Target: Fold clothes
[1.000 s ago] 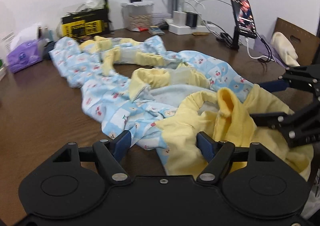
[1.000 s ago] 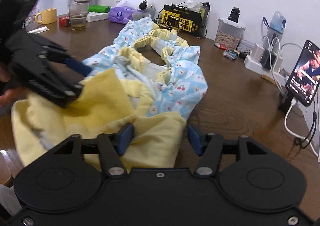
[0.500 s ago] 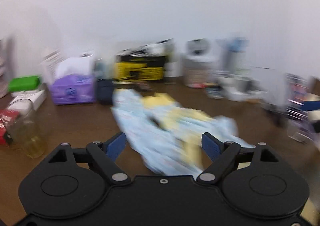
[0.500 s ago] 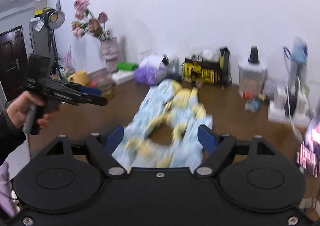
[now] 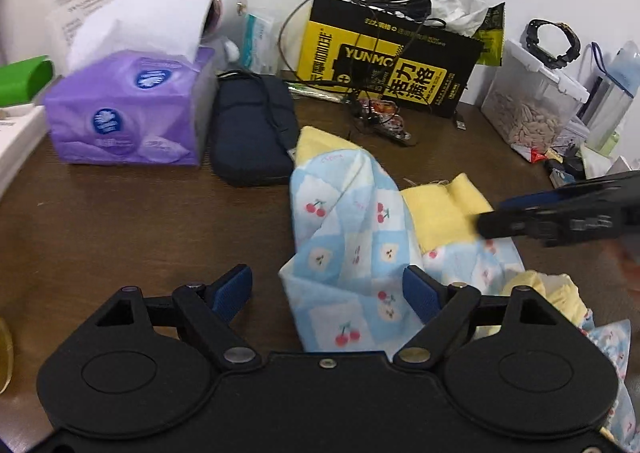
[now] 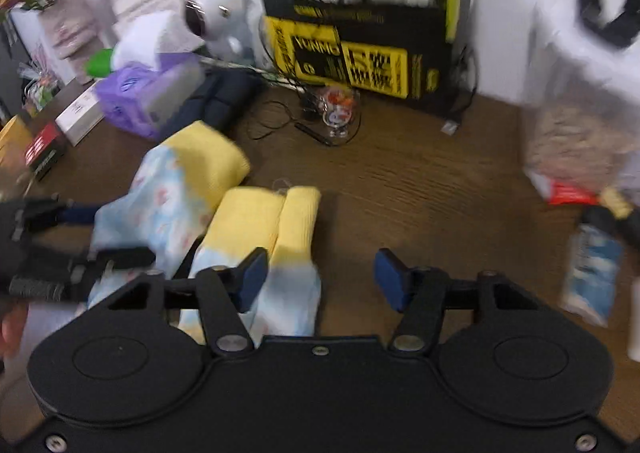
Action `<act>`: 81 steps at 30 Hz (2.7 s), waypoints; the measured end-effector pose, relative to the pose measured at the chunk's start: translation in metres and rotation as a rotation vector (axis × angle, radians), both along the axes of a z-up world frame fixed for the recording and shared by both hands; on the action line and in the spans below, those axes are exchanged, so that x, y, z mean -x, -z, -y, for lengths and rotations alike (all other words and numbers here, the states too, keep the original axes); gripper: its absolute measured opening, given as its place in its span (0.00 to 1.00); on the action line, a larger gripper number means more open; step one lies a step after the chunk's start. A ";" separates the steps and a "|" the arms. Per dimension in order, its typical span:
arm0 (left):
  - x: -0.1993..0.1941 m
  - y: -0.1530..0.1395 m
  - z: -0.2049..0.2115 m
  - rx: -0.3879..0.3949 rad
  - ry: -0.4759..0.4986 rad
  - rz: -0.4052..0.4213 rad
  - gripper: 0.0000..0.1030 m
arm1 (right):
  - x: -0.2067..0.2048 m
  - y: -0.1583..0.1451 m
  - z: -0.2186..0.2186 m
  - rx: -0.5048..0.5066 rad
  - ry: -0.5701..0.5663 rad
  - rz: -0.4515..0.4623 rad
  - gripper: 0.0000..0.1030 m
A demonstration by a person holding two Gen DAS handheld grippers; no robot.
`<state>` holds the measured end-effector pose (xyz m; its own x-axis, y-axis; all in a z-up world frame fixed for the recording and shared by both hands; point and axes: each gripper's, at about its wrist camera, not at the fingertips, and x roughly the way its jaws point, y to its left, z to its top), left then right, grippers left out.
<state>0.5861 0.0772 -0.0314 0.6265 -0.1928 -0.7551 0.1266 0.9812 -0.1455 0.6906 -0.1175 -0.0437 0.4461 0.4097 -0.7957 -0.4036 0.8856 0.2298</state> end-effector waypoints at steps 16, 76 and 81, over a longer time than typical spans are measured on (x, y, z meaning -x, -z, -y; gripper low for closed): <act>0.040 -0.081 0.051 0.185 0.169 0.405 0.07 | 0.126 -0.115 0.017 0.379 0.226 0.781 0.05; 0.203 -0.034 0.062 0.067 0.693 0.194 0.70 | 0.430 -0.019 0.026 0.114 -0.232 0.656 0.74; 0.207 -0.026 0.093 -0.050 0.776 0.173 0.70 | 0.442 -0.021 0.037 0.101 -0.240 0.638 0.74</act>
